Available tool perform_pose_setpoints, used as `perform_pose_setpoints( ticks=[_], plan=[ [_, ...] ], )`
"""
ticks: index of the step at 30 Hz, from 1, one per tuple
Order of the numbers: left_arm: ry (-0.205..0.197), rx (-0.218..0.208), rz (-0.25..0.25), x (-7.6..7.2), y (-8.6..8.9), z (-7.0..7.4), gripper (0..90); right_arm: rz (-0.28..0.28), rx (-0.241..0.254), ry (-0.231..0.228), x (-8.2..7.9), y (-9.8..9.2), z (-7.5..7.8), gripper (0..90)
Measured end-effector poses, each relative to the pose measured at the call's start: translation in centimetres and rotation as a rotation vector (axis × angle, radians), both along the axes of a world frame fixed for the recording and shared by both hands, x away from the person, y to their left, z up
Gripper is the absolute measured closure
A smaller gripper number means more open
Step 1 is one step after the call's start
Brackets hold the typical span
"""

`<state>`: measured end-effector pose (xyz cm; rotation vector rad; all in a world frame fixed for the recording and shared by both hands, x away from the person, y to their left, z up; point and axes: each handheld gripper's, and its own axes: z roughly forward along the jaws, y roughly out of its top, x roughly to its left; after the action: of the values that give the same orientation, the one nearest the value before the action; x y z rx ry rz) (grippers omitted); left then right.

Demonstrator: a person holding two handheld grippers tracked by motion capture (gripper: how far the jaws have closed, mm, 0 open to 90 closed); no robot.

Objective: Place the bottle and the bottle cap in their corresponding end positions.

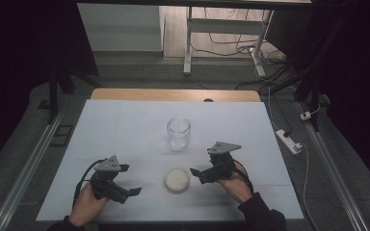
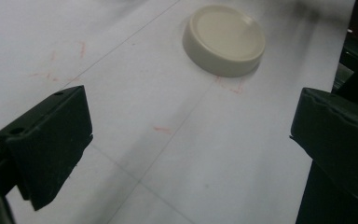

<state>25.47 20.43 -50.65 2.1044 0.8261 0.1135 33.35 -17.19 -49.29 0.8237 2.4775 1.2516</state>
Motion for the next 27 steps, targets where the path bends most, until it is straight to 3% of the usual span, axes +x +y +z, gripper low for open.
perform_pose_setpoints(
  ticks=[27],
  plan=[
    [0.003,-0.035,0.162,-2.5,5.1,-0.4,0.0,-0.123,-0.013,-0.017,-4.1,-6.3,0.6,0.0]
  ],
)
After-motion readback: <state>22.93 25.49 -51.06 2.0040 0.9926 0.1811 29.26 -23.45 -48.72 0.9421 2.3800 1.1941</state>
